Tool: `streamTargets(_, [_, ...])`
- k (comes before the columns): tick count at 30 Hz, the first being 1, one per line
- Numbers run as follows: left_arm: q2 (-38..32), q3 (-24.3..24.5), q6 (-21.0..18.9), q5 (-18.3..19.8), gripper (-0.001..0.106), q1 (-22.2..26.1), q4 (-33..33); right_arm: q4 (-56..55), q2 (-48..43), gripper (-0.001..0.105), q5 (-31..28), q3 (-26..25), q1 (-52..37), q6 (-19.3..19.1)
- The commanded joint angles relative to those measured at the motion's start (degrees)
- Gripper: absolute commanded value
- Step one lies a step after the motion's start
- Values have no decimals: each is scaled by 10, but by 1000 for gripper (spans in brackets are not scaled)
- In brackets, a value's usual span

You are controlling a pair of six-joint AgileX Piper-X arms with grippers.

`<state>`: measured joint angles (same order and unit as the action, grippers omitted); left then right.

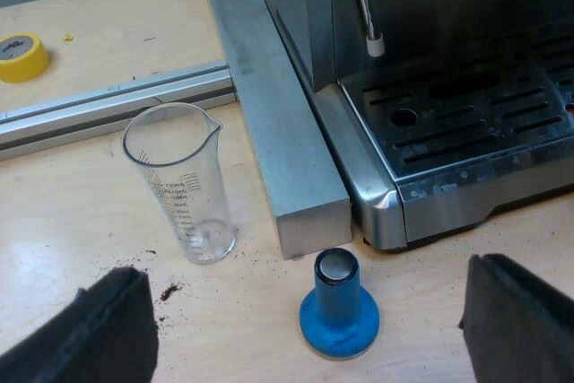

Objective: Grind coffee beans and then tamp

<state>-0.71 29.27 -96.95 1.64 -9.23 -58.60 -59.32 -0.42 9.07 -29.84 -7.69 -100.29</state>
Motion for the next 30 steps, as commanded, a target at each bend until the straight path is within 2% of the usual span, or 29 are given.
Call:
streamTargets(1, [-79,-1,-5,-1,71,-2,7,3,-24,69,-3,-3,0,-7])
streamTargets(3, [-79,-1,-22,-1,71,-3,7,2,-19,69,-1,-14,0,-38])
streamTargets(7, [-65,-1,-34,12,71,-10,7,-1,10,69,0,-50,0,-39])
streamTargets(11, [-41,8,-36,63,71,-19,7,-10,56,69,6,-96,5,-32])
streamTargets(13, [-26,18,-36,68,71,-27,8,-23,79,69,8,-116,19,-33])
streamTargets(18, [6,41,-36,92,71,-68,52,-54,131,69,23,-155,76,-55])
streamTargets(21, [29,46,-36,133,71,-116,91,-65,165,69,42,-180,130,-80])
streamTargets(23, [44,46,-34,147,71,-140,102,-65,174,69,53,-185,149,-84])
streamTargets(25, [61,43,-20,160,71,-165,116,-65,191,69,74,-189,184,-93])
streamTargets(27, [80,30,8,198,71,-193,150,-65,207,69,84,-188,221,-93])
streamTargets(30, [98,-2,22,237,71,-220,207,-60,224,69,85,-188,263,-107])
